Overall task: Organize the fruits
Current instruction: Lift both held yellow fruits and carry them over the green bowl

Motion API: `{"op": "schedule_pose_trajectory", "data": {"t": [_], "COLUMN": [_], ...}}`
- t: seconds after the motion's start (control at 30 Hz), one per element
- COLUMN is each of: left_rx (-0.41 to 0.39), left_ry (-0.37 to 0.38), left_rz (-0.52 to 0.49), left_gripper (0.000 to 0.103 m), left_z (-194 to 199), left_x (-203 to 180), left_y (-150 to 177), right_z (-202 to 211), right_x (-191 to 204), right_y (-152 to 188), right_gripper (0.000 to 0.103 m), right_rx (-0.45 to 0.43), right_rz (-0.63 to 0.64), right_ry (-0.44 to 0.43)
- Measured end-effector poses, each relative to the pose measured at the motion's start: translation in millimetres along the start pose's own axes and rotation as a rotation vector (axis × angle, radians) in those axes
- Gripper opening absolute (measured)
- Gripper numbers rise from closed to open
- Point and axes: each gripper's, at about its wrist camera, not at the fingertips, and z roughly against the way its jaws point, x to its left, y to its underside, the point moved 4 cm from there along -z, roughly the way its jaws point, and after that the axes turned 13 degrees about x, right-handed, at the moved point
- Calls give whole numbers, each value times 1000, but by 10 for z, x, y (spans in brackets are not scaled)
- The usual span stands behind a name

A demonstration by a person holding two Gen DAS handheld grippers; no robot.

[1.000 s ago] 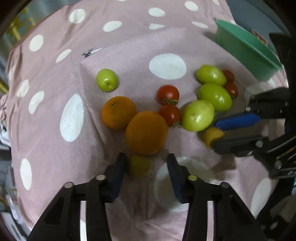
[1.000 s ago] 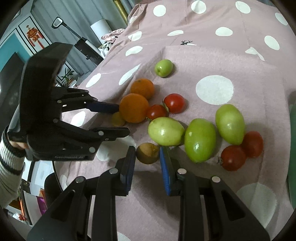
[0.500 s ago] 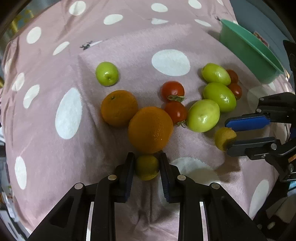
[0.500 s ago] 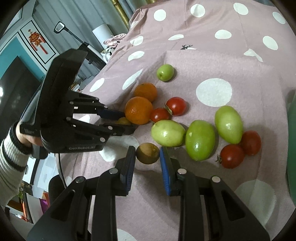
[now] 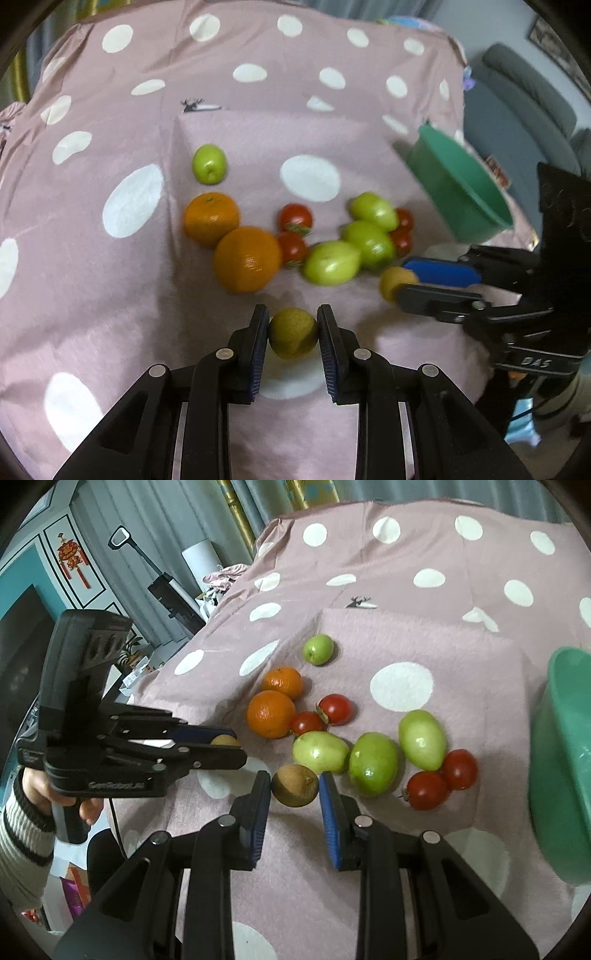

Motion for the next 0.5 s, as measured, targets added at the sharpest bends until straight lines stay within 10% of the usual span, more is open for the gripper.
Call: {"op": "schedule_pose_trajectory", "data": {"t": [0.5], "left_rx": [-111], "left_ry": [36], "left_rz": [-19], "left_gripper": [27], "left_z": [371], "left_x": [-333], "left_y": [-127], "right_z": [442], "right_x": [-39], "right_y": [36], "right_gripper": [28], "right_rx": [-113], "right_rz": [3], "right_ry": [76]}}
